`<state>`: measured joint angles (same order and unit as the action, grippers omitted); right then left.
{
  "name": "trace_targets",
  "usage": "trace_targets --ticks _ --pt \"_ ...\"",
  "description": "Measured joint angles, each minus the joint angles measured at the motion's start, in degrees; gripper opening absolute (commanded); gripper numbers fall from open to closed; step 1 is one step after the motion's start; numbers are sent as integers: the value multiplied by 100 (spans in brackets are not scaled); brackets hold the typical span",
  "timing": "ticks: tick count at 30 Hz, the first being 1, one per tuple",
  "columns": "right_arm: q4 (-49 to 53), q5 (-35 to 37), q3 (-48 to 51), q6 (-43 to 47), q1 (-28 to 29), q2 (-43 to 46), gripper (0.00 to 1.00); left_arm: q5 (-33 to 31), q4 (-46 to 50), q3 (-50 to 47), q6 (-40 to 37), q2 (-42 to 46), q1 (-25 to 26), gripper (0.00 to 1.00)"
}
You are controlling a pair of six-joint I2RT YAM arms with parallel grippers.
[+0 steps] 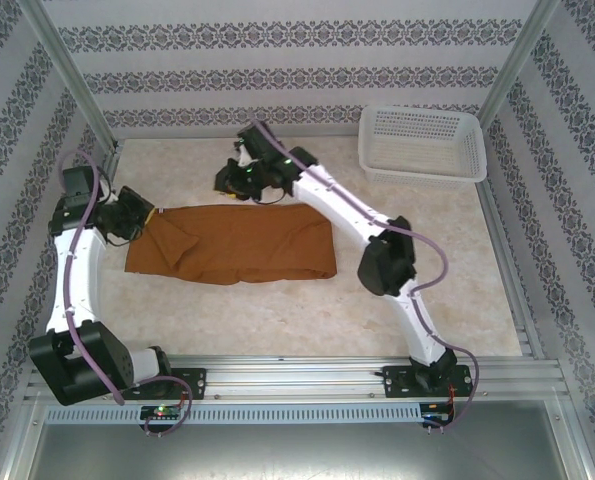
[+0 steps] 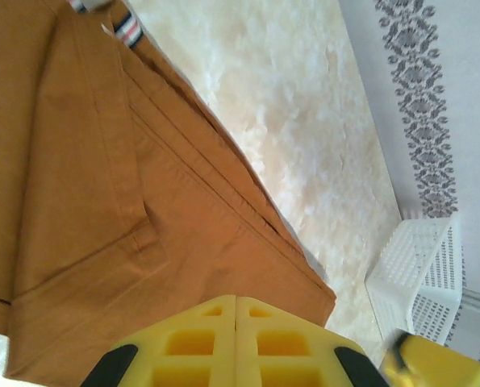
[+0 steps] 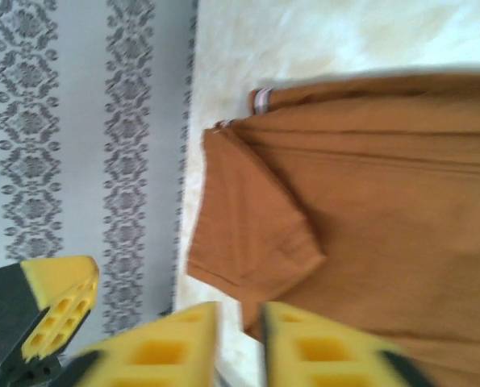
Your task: Roll up the long pants
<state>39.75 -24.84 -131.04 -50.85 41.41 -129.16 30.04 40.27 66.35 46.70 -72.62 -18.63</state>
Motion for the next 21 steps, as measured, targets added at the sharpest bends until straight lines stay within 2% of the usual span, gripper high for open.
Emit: trace_targets --ticks 5,10,15,21 --pt "22 289 2184 632 -354 1250 0 -251 -487 -413 415 -33 1095 0" --pt "-87 293 3650 785 -470 1126 0 -649 -925 -415 680 -564 2063 0" --pt "-85 271 3790 990 -492 651 0 -920 -1244 -393 855 -1399 2463 0" --pt "70 232 3674 1309 -686 446 0 -1237 -1215 -66 798 -2142 2610 0"
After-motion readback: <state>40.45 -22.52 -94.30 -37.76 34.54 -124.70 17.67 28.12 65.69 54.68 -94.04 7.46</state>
